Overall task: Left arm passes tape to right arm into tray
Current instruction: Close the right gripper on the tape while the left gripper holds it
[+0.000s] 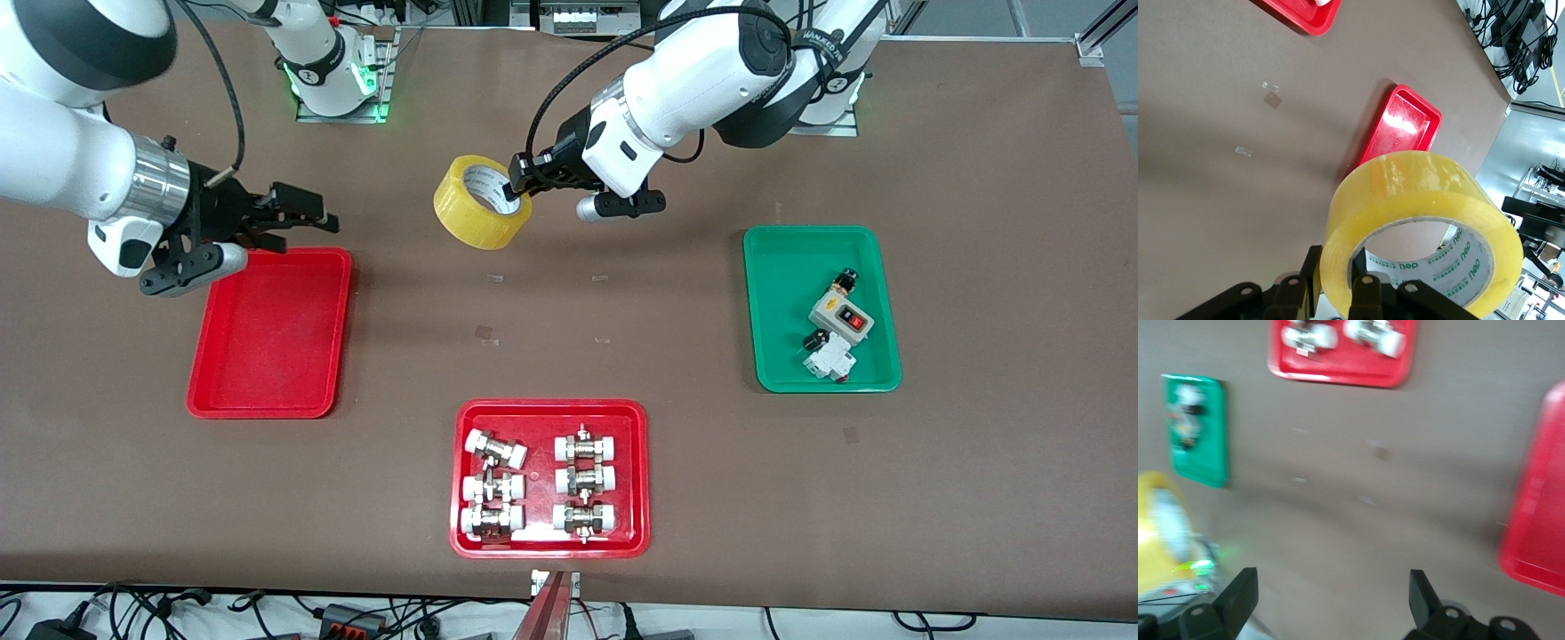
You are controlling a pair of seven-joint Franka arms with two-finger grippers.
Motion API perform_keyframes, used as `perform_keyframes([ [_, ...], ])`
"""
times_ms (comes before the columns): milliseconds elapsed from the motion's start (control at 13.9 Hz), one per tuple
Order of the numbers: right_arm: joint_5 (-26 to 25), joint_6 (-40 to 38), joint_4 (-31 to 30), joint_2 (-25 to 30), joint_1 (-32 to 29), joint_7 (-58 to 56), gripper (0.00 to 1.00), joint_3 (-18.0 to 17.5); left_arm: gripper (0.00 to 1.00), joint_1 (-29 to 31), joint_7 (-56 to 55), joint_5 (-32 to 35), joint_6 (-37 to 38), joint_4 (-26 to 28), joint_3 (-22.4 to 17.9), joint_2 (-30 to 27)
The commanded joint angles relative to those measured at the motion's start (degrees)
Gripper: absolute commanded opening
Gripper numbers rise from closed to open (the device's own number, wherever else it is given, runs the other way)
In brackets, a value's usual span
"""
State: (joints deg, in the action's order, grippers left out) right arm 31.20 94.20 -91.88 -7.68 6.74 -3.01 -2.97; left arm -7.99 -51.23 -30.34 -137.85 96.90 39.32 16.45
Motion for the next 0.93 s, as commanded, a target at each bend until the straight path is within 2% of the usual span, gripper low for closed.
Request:
perform_keyframes([
  [0, 9.5, -0.7, 2.7, -1.6, 1.2, -0.8, 1.00, 0.3, 0.08, -0.1, 0.1, -1.6, -0.4, -1.8, 0.3, 0.8],
  [143, 13.3, 1.6, 2.7, -1.6, 4.4, -0.6, 1.00, 0.3, 0.08, -0.1, 0.1, -1.6, -0.4, -1.7, 0.3, 0.9],
  [359, 13.5, 4.9, 2.7, -3.3, 7.7, -0.3, 1.00, 0.3, 0.08, -0.1, 0.1, -1.6, -0.4, -1.7, 0.2, 0.9],
  [502, 15.8, 6.7, 2.6, -3.7, 8.7, -0.2, 1.00, 0.3, 0.08, -0.1, 0.0, -1.6, -0.4, -1.7, 0.2, 0.9],
  [861, 15.9, 7.1, 2.6, -4.5, 10.7, -0.2, 1.00, 0.3, 0.08, -0.1, 0.0, -1.6, -0.4, -1.7, 0.2, 0.9],
])
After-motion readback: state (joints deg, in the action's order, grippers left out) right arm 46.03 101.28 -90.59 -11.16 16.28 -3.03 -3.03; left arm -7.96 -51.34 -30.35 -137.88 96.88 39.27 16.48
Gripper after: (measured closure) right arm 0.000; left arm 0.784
